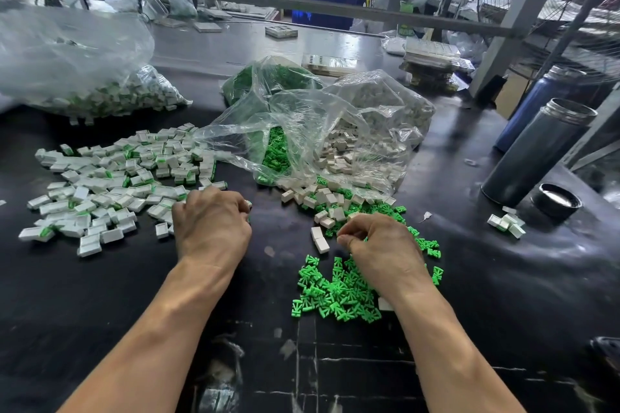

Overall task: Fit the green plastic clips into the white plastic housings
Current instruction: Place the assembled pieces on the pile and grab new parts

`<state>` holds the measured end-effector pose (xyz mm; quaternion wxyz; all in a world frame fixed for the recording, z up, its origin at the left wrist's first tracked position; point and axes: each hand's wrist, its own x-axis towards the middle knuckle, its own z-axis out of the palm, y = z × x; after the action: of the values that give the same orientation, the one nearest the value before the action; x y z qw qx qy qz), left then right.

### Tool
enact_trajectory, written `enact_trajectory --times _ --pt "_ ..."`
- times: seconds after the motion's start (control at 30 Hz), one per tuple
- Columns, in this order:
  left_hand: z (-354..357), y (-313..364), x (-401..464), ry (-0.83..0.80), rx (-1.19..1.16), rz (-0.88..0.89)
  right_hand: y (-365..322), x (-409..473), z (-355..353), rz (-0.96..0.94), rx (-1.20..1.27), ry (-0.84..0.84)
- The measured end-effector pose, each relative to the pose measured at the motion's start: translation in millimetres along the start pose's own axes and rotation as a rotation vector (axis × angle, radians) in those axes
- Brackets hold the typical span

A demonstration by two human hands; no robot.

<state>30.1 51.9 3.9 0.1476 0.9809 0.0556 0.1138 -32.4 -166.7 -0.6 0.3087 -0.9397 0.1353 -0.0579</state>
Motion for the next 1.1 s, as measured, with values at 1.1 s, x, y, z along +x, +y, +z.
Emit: enact_trajectory --times 1.1 --pt "20 34 -28 -0.169 -0.601 0.305 -11 -10 -6 -0.11 -0.113 -0.153"
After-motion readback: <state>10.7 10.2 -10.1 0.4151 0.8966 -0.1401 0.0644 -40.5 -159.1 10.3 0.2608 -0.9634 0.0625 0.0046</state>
